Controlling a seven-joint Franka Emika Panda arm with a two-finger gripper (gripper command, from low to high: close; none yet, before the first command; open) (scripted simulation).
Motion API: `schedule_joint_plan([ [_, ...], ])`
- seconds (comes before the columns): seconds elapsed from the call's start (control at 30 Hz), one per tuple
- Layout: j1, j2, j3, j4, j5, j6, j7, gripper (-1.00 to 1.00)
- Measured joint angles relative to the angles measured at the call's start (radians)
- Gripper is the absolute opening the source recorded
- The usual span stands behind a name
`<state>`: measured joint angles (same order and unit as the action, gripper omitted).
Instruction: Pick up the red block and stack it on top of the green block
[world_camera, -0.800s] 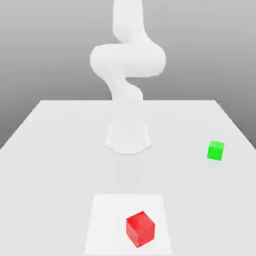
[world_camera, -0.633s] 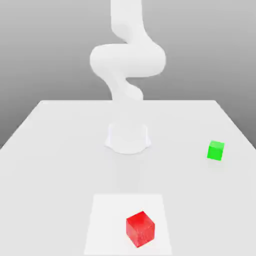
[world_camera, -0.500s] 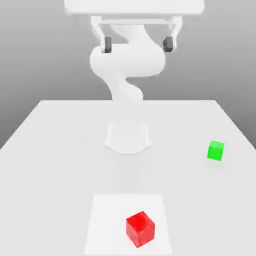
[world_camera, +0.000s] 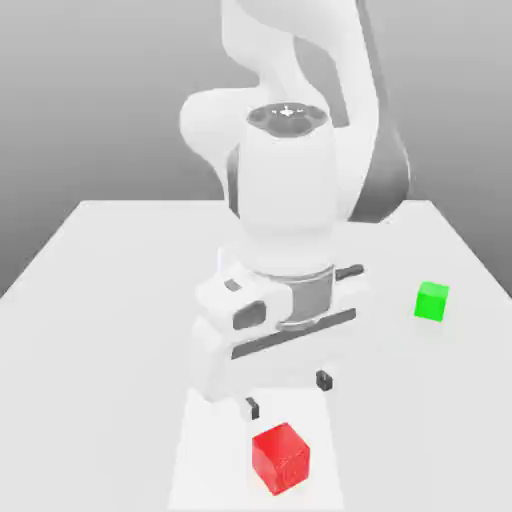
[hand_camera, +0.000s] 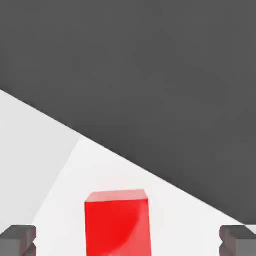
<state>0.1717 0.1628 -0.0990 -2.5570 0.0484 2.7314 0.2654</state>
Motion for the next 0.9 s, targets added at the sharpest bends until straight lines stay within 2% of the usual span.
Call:
schedule_joint_plan([
  [0.13,-0.021,0.144,0.027,0.016,0.025,0.116,-0.027,0.0],
  [0.17,-0.028,0.172,0.035,0.02,0.028,0.139,-0.029,-1.0],
  [0.4,-0.03,0.175,0.037,0.02,0.027,0.141,-0.028,-1.0],
  [0.57,-0.017,0.018,0.017,-0.004,-0.01,0.009,-0.001,-1.0],
  [0.7,0.056,-0.061,0.112,-0.049,0.053,-0.024,0.001,-1.0],
  [0.9,0.284,-0.164,0.223,-0.124,0.163,-0.045,0.008,-1.0],
])
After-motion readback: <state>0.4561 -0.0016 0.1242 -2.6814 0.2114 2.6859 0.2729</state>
